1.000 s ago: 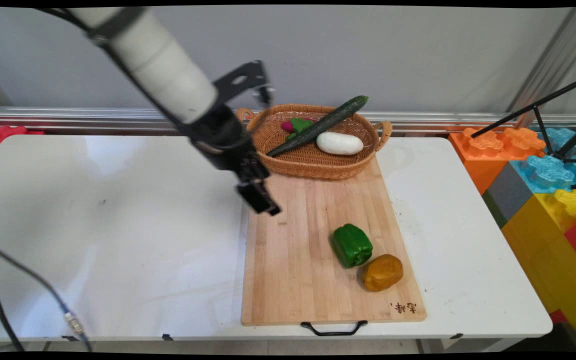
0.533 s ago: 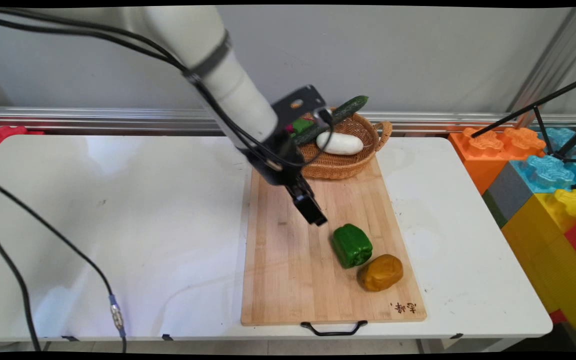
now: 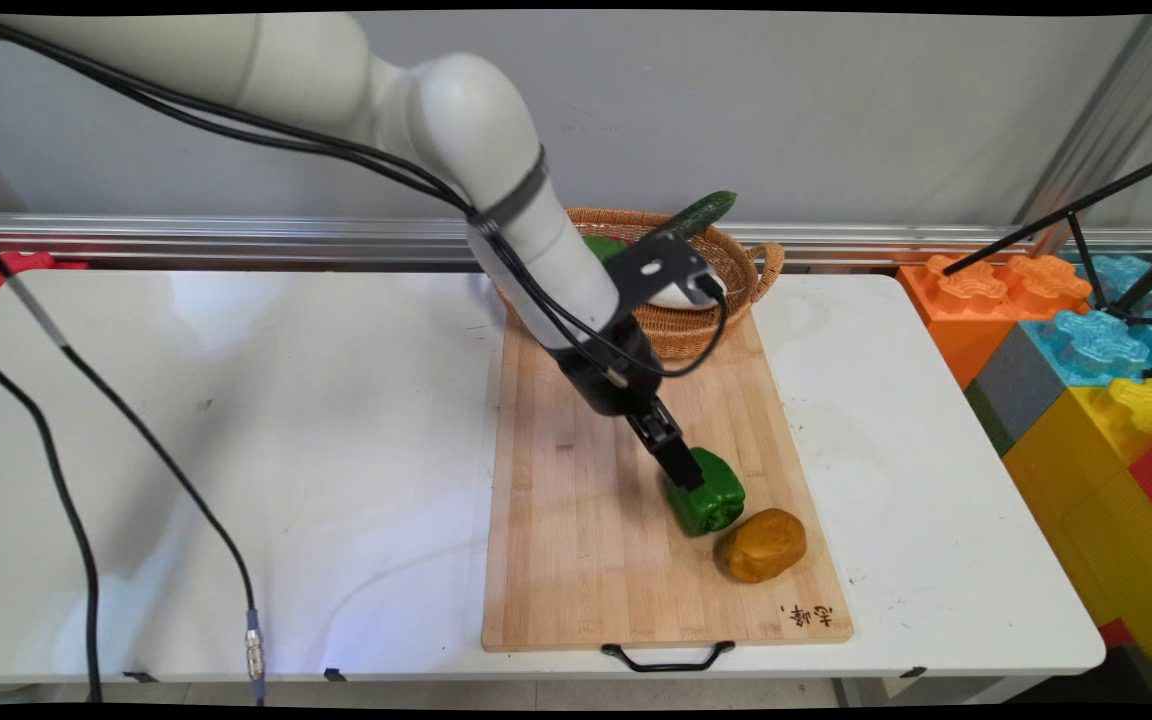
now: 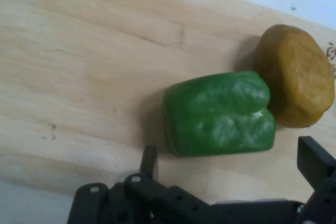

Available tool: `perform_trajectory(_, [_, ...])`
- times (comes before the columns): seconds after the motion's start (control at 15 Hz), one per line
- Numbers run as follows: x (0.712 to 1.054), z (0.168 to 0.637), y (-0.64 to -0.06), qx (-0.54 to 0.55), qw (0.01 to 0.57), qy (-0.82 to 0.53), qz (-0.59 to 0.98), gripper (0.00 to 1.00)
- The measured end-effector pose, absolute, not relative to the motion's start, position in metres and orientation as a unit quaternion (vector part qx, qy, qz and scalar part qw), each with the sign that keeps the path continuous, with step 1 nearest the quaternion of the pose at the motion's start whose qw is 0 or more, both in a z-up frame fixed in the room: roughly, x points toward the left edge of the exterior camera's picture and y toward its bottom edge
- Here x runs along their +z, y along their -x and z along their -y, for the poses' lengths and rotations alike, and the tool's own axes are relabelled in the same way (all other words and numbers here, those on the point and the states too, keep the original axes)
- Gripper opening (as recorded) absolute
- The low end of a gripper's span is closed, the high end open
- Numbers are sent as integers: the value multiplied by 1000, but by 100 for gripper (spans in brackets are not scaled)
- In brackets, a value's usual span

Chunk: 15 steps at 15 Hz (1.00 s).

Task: Pick up the cucumber from the cutting board

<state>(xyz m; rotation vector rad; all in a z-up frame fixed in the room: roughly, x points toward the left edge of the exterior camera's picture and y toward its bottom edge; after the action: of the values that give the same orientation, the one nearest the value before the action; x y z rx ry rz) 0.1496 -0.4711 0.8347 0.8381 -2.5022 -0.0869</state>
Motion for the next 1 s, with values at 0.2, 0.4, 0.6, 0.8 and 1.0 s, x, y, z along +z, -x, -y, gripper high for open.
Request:
perform_trajectory(0.2, [823, 473, -142, -40, 248, -308, 917, 100])
perform_trajectory(0.4, [812, 477, -136, -39, 248, -308, 918, 100])
perform_trajectory(0.6, [801, 480, -130, -40, 248, -310, 917, 100])
perform_trajectory(0.8, [793, 481, -126, -43, 250, -313, 915, 100])
perform_trajectory(1.0, [788, 482, -123, -45, 252, -316, 914, 100])
